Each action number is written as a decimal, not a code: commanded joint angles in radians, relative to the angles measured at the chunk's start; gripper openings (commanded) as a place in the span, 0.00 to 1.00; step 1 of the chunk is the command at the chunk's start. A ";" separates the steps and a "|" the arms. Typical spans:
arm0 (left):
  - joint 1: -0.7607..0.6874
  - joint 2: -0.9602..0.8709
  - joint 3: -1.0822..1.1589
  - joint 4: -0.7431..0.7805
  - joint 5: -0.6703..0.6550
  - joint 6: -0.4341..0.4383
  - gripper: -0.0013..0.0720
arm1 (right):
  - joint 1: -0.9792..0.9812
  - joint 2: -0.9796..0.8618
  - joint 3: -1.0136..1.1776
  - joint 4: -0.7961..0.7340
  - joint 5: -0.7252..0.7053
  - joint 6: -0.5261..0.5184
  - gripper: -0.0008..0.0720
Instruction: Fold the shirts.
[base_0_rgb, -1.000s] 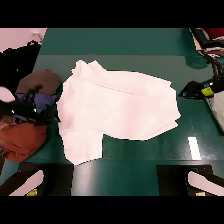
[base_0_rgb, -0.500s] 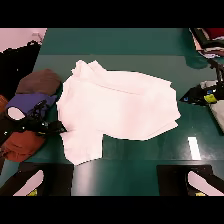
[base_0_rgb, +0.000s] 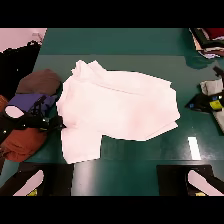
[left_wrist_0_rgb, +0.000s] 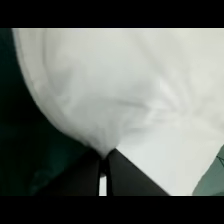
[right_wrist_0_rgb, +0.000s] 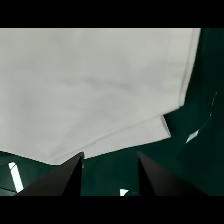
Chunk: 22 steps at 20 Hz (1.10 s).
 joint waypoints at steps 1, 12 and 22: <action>0.000 0.001 0.079 -0.027 -0.040 0.019 0.05 | -0.143 0.032 -0.175 0.002 -0.023 -0.002 0.53; 0.000 0.001 0.127 -0.060 -0.042 0.019 0.05 | -0.121 -0.107 -0.425 0.116 -0.307 -0.071 0.43; 0.001 0.018 0.130 -0.059 -0.060 0.029 0.05 | -0.010 -0.157 -0.360 0.104 -0.319 -0.072 0.03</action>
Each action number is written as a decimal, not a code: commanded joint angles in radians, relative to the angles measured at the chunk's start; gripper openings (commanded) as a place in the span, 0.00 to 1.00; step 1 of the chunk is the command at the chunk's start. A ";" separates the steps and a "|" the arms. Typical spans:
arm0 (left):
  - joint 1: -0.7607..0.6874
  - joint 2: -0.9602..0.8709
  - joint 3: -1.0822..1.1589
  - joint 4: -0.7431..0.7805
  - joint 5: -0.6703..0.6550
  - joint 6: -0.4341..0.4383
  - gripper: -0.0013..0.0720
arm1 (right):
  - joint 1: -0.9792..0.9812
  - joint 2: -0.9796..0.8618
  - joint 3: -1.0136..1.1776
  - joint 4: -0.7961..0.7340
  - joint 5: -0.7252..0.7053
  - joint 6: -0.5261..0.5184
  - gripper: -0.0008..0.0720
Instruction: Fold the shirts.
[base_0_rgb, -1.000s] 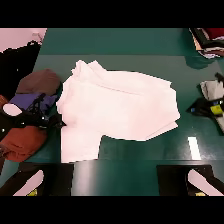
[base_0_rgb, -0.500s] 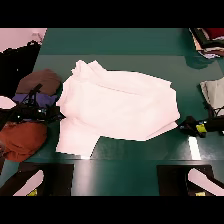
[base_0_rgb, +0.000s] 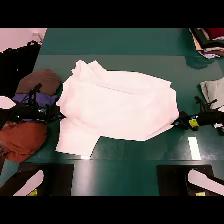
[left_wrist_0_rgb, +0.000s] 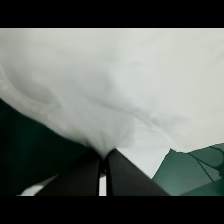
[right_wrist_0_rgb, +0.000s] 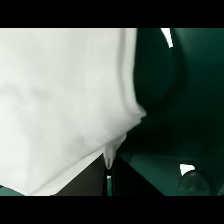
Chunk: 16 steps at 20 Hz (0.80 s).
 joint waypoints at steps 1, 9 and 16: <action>0.001 0.040 0.018 0.006 -0.013 0.006 0.05 | 0.025 0.053 0.008 -0.006 0.009 0.000 0.03; 0.001 0.228 0.642 0.007 -0.126 -0.030 0.05 | 0.025 0.410 0.497 -0.009 0.011 0.020 0.03; 0.001 0.231 1.350 0.007 -0.058 -0.053 0.05 | 0.025 0.470 1.095 -0.068 0.032 0.026 0.03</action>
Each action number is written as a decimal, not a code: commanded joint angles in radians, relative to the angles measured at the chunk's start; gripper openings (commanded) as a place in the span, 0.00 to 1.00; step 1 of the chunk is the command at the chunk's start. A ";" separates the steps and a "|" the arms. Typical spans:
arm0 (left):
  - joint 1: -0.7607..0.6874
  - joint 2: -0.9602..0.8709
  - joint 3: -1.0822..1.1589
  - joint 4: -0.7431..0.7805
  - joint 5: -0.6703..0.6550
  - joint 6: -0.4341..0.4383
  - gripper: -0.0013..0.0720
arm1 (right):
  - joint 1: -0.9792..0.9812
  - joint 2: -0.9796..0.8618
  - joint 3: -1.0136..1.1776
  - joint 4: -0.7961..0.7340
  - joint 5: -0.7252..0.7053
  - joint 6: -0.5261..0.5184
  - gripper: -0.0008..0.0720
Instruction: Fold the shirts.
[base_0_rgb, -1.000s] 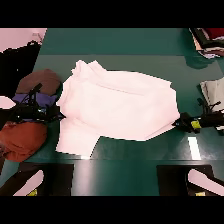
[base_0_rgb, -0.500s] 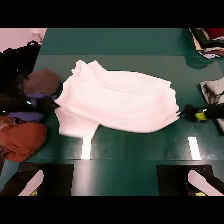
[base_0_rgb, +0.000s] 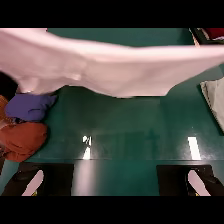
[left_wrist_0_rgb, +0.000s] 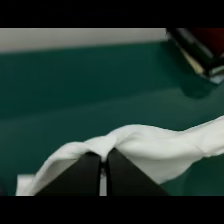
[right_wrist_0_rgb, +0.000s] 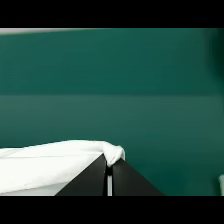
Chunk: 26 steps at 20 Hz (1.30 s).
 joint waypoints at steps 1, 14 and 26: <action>0.001 0.004 0.316 0.003 0.060 -0.026 0.05 | 0.001 0.022 0.280 -0.087 0.021 0.027 0.03; 0.000 -0.259 -0.017 -0.008 -0.132 -0.047 0.05 | 0.005 -0.298 0.260 -0.242 0.366 0.078 0.03; -0.106 -0.926 -0.123 0.006 0.293 0.077 0.05 | 0.138 -0.946 0.344 -0.249 0.146 0.094 0.03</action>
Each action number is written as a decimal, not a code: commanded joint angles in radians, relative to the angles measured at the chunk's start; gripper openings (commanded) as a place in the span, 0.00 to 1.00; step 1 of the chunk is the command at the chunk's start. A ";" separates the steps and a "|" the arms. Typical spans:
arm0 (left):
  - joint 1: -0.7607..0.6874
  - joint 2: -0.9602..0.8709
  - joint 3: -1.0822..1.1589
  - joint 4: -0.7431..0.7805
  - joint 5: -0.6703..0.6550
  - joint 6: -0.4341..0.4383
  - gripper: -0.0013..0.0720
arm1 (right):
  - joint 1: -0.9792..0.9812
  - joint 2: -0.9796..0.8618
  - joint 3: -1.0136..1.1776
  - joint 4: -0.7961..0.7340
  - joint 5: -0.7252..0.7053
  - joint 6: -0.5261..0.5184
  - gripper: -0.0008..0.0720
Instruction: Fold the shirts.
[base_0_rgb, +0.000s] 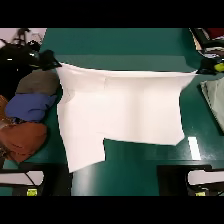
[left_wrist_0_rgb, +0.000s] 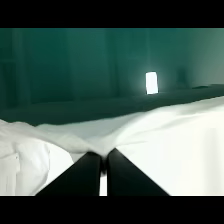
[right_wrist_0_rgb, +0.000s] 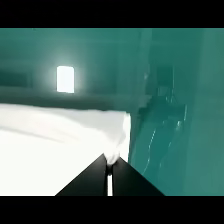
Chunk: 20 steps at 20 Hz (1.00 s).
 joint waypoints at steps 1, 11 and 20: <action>-0.036 -0.146 0.087 0.004 0.192 0.036 0.05 | 0.020 -0.154 0.143 0.006 -0.073 0.031 0.03; -0.034 -0.147 0.116 0.262 -0.209 0.051 0.05 | 0.035 -0.056 -0.082 -0.045 -0.101 0.031 0.03; -0.066 -0.142 -0.127 0.303 -0.200 -0.035 0.49 | 0.080 0.115 -0.483 -0.056 -0.235 0.031 0.44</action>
